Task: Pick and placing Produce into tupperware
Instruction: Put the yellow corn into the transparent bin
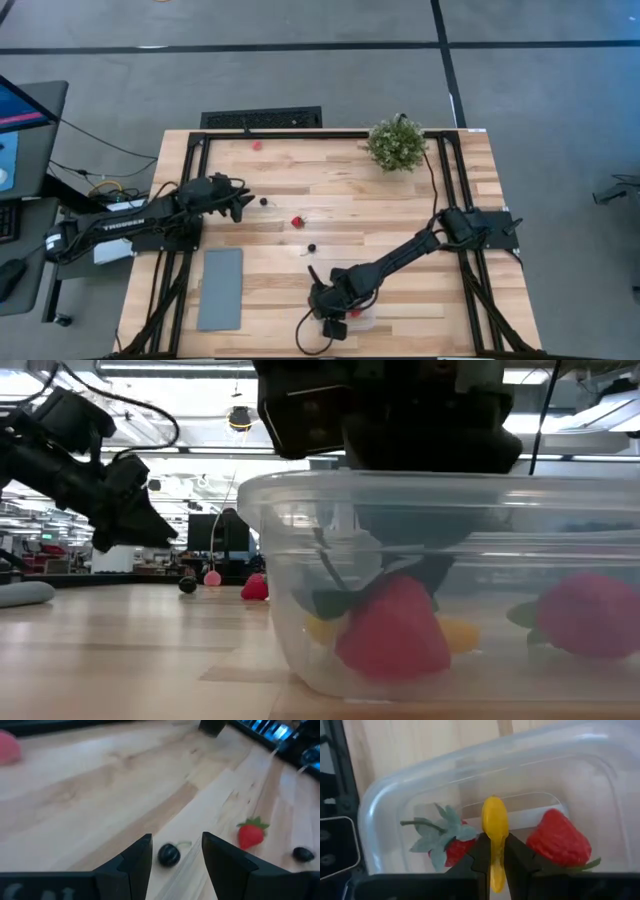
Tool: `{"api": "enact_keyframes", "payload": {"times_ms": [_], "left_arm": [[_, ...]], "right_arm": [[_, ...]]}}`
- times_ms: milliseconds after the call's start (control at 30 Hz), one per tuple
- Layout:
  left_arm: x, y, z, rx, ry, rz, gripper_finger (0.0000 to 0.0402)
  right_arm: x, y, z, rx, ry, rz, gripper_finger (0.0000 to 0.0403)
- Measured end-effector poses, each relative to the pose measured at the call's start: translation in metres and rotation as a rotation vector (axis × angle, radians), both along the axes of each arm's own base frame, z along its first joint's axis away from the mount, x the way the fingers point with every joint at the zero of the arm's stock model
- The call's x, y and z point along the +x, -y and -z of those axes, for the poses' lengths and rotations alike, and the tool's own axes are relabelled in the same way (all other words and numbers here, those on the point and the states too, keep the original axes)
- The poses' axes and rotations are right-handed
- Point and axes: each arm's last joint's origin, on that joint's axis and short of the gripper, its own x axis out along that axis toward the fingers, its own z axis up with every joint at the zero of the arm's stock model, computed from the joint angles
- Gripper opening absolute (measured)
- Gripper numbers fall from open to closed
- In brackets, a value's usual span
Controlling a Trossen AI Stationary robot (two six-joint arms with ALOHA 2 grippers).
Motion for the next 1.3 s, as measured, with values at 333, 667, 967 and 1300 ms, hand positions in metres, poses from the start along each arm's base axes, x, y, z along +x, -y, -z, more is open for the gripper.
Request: {"api": "enact_keyframes", "payload": {"times_ms": [333, 667, 967, 1300], "left_arm": [[0.000, 0.000, 0.001, -0.004, -0.010, -0.001, 0.0163], [0.000, 0.000, 0.001, -0.004, -0.010, -0.001, 0.0163], [0.000, 0.000, 0.001, -0.004, -0.010, -0.001, 0.0163], [0.000, 0.000, 0.001, -0.004, -0.009, -0.001, 0.0163]], "right_arm": [[0.000, 0.000, 0.000, -0.001, -0.003, -0.002, 0.0059], [0.000, 0.000, 0.000, -0.001, -0.004, -0.002, 0.0080], [-0.001, 0.001, -0.002, -0.002, -0.003, -0.003, 0.0166], [-0.007, 0.008, -0.027, -0.001, -0.004, 0.013, 0.0213]]}}
